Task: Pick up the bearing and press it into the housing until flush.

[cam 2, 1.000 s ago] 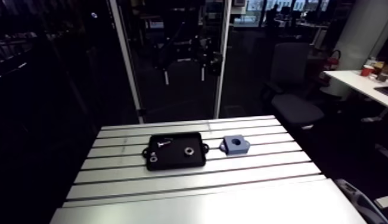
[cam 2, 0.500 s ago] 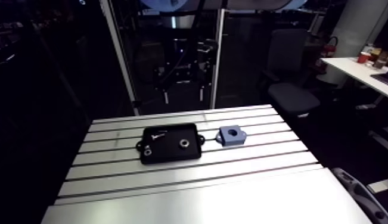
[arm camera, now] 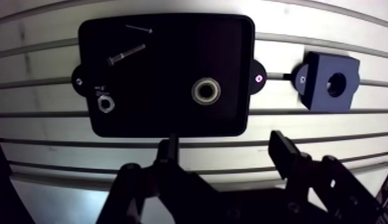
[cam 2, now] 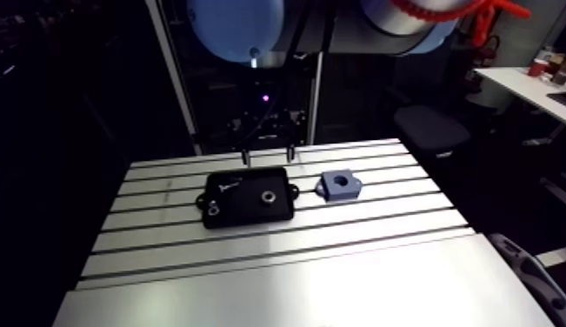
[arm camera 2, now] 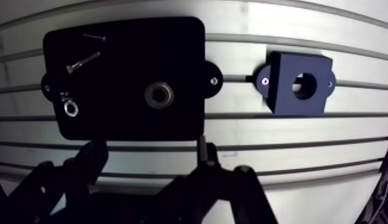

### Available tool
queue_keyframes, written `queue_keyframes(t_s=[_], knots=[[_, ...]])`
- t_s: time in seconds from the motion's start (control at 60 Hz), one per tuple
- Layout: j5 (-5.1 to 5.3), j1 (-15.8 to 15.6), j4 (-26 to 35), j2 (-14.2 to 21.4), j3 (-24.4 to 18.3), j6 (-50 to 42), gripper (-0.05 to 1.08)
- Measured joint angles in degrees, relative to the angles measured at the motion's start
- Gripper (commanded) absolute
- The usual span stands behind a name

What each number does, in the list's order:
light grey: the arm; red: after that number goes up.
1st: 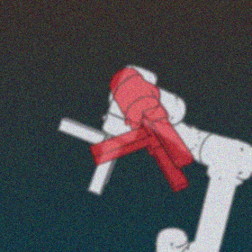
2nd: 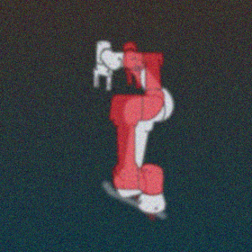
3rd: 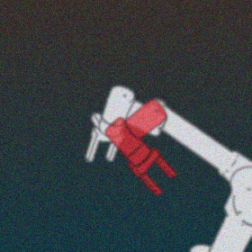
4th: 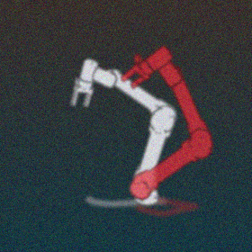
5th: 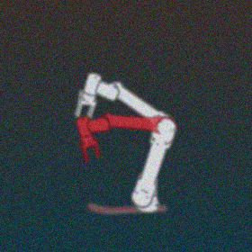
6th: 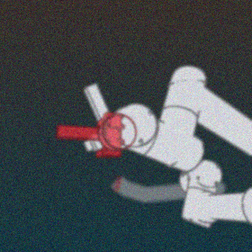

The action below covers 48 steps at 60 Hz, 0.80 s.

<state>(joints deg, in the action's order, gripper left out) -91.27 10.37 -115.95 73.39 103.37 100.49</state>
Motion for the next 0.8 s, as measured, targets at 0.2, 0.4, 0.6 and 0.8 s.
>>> queue_keyframes(t_s=[0.2, 0.4, 0.6, 0.8], knots=[[-0.01, -0.01, -1.15, -1.47, 0.53, -0.35, 0.30], [-0.04, -0.10, -2.76, -2.94, 0.96, -0.43, 0.30], [-0.02, -0.11, -4.43, -4.48, 1.42, -0.26, 0.30], [0.00, -0.13, -6.19, -5.89, 2.00, -0.06, 0.30]])
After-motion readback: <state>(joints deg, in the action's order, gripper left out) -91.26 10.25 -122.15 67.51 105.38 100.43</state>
